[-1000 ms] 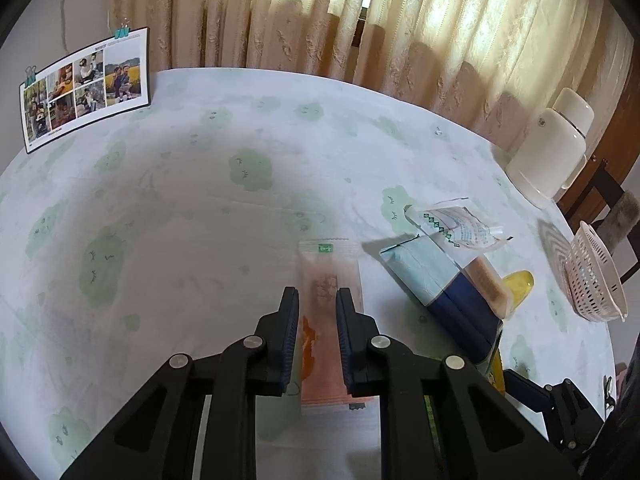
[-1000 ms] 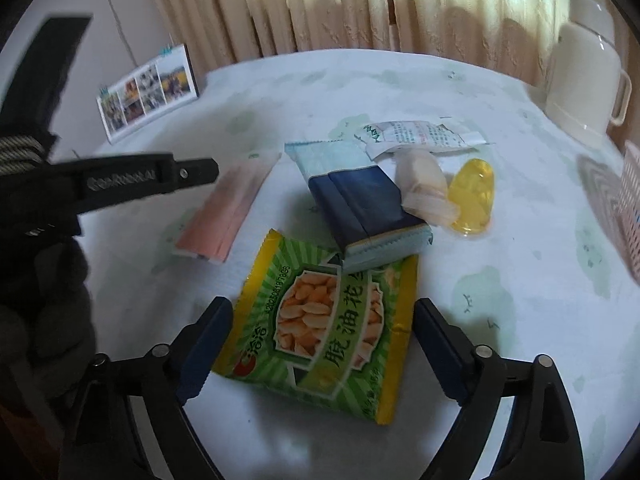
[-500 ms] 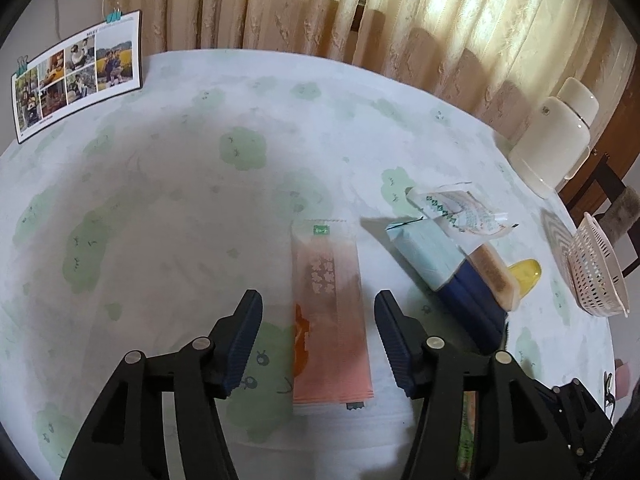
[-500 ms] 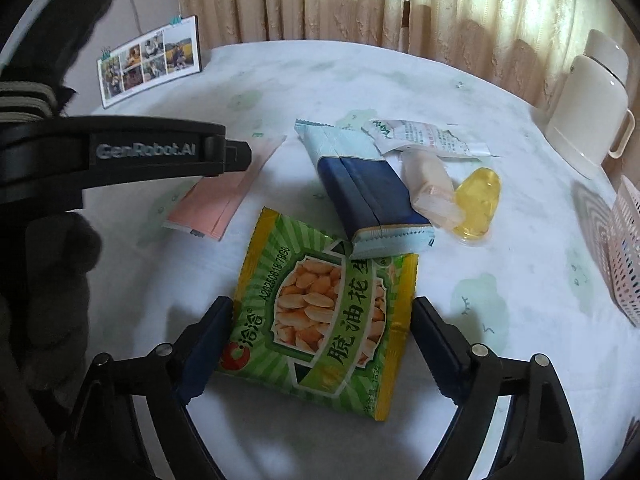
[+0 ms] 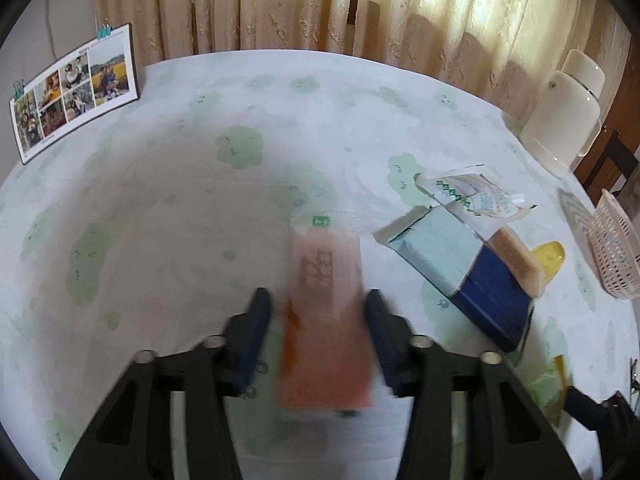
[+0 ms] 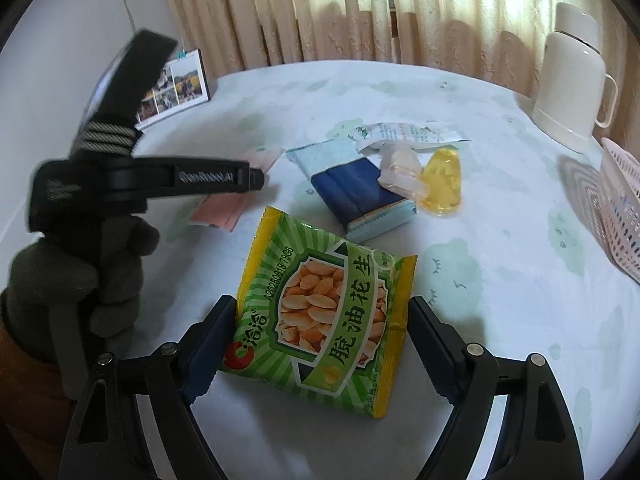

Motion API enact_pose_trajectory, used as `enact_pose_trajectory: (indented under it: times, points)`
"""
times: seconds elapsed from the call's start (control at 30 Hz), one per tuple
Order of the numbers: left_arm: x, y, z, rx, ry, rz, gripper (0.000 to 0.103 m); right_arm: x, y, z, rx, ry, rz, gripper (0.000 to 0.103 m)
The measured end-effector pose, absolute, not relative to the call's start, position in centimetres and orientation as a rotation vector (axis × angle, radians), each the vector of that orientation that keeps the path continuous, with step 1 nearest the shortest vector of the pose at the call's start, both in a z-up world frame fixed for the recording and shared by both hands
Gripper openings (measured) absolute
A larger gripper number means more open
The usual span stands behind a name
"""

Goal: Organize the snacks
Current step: 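Close the left gripper on the pastry while the right grasps the green peanut bag, then carry the green peanut bag into the basket and open the right gripper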

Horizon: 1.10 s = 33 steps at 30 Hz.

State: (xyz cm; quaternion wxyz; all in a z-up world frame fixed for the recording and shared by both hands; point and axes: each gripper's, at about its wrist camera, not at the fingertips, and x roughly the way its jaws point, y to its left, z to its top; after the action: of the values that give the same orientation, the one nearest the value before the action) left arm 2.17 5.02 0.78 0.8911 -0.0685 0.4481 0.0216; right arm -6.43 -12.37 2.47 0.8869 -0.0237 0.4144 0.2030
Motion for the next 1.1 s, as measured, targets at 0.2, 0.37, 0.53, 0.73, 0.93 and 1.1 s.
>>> enact_pose_trajectory:
  times: [0.2, 0.37, 0.53, 0.73, 0.93, 1.1]
  points:
    - [1.7, 5.7, 1.2, -0.18, 0.91, 0.027, 0.029, -6.7, -13.3, 3.3, -0.009, 0.829, 0.411, 0.085]
    - [1.1, 5.5, 2.6, -0.169, 0.842, 0.026, 0.029, -7.2, -14.0, 3.9, 0.006, 0.789, 0.39, 0.085]
    - [1.0, 5.9, 3.0, -0.187, 0.822, 0.021, 0.029, -7.0, -15.3, 4.6, 0.026, 0.754, 0.345, 0.085]
    - [0.7, 5.8, 3.2, -0.192, 0.814, 0.013, 0.029, -6.2, -18.6, 6.1, 0.071, 0.696, 0.246, 0.085]
    - [0.7, 5.7, 3.3, -0.189, 0.81, 0.011, 0.029, -5.3, -22.9, 7.7, 0.124, 0.631, 0.129, 0.085]
    - [0.6, 5.5, 3.5, -0.185, 0.801, 0.011, 0.029, -4.6, -26.7, 9.1, 0.156, 0.578, 0.032, 0.085]
